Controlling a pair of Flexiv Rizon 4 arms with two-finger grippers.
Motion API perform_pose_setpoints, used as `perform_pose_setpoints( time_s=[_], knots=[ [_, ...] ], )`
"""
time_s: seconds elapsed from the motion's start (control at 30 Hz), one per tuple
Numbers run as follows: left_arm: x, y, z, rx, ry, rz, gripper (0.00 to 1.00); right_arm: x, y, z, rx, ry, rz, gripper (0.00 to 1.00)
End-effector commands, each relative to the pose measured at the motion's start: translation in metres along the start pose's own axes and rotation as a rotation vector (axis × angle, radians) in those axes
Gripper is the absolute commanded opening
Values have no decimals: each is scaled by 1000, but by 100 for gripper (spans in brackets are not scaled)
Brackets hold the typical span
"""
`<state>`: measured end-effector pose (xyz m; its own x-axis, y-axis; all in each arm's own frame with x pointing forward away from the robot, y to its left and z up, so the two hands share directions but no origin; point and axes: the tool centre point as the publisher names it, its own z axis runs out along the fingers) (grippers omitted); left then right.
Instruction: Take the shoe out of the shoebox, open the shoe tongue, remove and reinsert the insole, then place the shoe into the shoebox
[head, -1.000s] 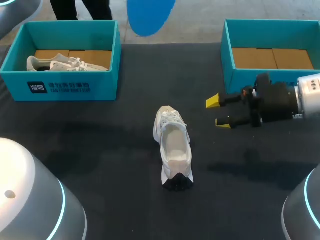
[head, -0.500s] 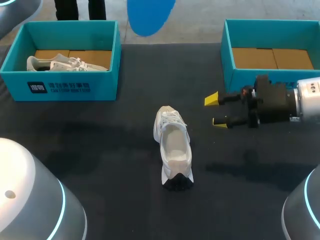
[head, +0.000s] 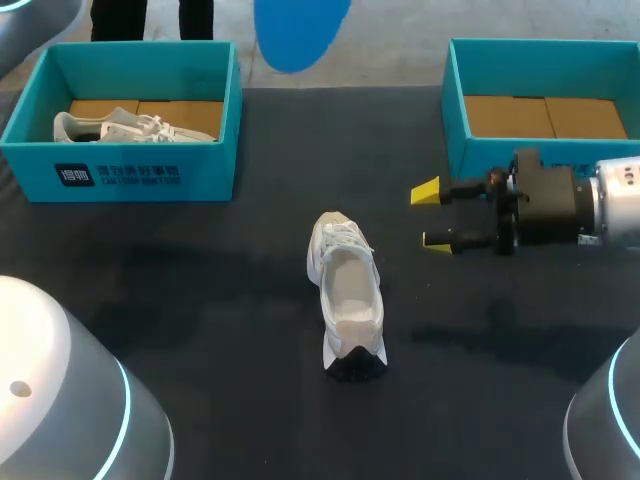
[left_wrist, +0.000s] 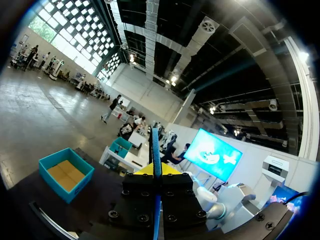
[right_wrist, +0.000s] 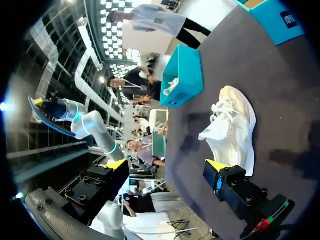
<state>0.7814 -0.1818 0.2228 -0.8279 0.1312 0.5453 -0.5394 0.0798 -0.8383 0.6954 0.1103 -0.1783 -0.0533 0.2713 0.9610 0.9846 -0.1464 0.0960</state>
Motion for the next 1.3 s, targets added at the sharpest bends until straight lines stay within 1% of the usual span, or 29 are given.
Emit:
perform_pose_setpoints(
  time_s=[0.03,0.13,0.5,0.57,0.6,0.63,0.67,0.7,0.77,0.8,0.83,0.87,0.93,1.0,1.07,1.23,1.3],
  knots=[
    [0,0,0,-1,-1,0,0,-1,1,1,2,20,-1,100],
    [0,0,0,-1,-1,0,0,0,1,1,6,37,11,100],
    [0,0,0,-1,-1,0,0,0,1,1,6,37,11,100],
    [-2,6,2,-7,12,50,0,0,1,1,6,37,11,100],
    [-4,10,4,-10,20,78,0,0,1,1,6,37,11,100],
    [-5,15,5,-29,-2,142,0,0,1,1,6,37,11,100],
    [-8,20,5,-28,-26,199,0,0,1,1,6,37,11,100],
    [-9,24,5,-5,14,209,0,0,1,1,6,37,11,100],
    [-13,32,5,-27,-27,326,0,0,1,1,6,37,11,100],
    [-14,34,4,-9,-1,351,0,0,1,1,6,37,11,100],
    [-14,36,3,-2,-2,385,0,0,1,1,6,37,11,100],
    [-14,38,2,-9,-2,461,0,0,1,1,6,37,11,100],
    [-13,41,1,6,28,532,0,0,1,1,6,37,11,100],
    [-11,46,1,-19,34,678,0,0,1,1,6,37,11,100],
    [-7,50,3,-10,68,757,0,0,1,1,6,37,11,100],
    [6,54,6,-41,108,930,0,0,1,1,6,37,11,100],
    [10,57,8,-79,104,1025,0,0,1,1,6,37,11,100]
  ],
)
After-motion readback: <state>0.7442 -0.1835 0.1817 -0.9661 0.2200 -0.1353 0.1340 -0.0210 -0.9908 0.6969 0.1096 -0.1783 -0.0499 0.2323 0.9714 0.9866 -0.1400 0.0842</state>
